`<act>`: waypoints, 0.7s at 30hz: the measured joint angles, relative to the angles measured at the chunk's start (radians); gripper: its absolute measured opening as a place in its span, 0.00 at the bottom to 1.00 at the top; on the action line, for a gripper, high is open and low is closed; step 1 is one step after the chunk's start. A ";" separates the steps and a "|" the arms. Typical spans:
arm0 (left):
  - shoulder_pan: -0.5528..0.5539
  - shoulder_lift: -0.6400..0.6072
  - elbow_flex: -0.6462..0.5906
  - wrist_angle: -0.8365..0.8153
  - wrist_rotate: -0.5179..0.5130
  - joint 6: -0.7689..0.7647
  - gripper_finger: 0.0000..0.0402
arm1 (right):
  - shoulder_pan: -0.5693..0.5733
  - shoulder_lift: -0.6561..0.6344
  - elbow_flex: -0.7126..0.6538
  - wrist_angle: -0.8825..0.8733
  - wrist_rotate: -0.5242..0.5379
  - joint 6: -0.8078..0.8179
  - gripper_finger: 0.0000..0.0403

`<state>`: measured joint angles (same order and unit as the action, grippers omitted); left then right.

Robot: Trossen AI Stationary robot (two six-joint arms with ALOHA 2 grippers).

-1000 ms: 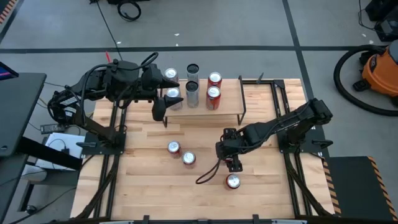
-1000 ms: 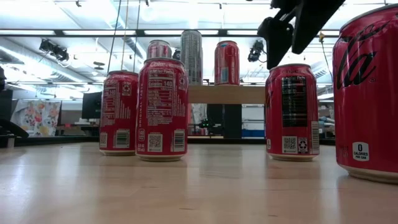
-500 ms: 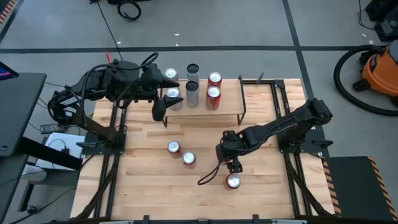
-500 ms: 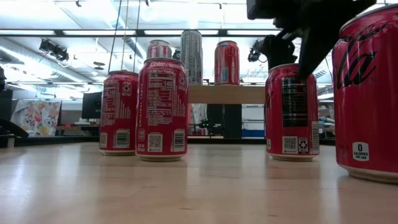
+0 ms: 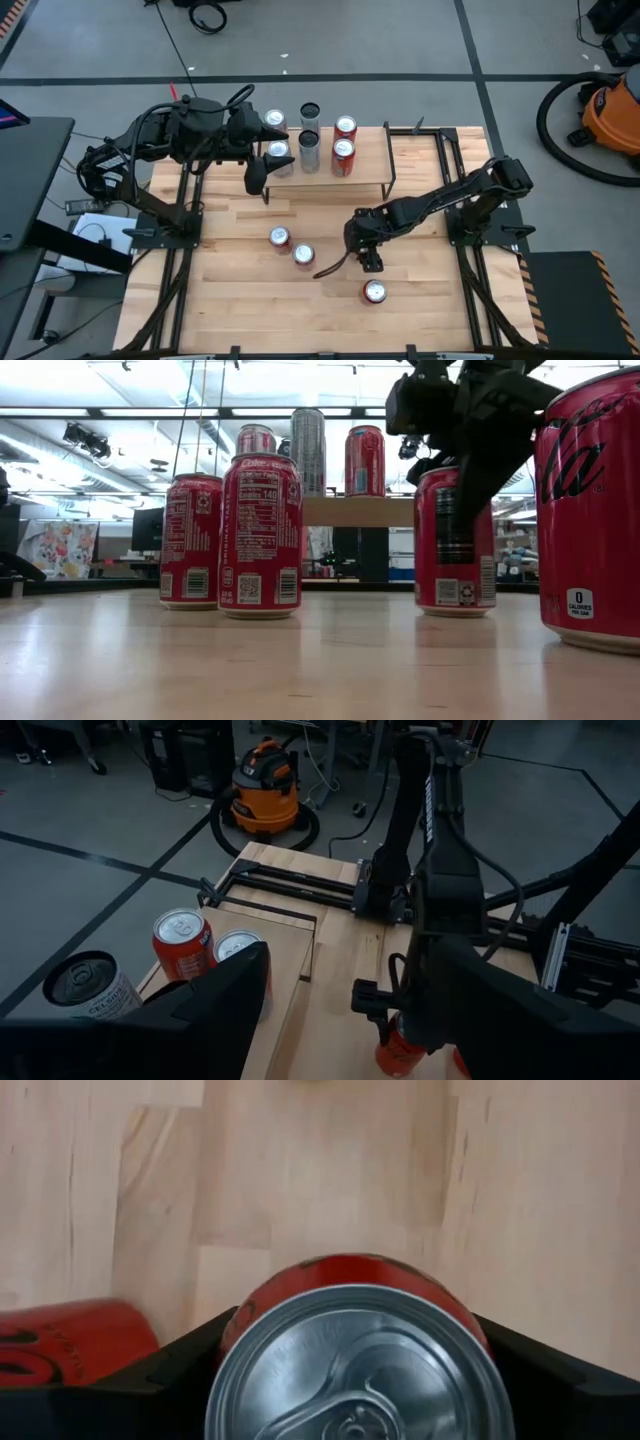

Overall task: Place canned beverage on shelf
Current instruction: Put the top red and black soda can on the shelf

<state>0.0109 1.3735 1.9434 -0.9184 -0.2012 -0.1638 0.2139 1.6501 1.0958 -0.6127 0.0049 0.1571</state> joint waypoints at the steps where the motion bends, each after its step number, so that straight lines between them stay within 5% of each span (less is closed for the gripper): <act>1: 0.000 0.000 0.000 0.000 0.000 0.000 0.72 | -0.007 0.000 0.000 0.000 -0.002 -0.002 0.78; 21: 0.000 0.000 0.000 -0.065 0.000 0.010 0.72 | -0.185 -0.003 0.499 -0.597 0.011 -0.173 0.79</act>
<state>0.0109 1.3735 1.9438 -0.9836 -0.2012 -0.1539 0.0288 1.6474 1.5948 -1.2097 0.0157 -0.0158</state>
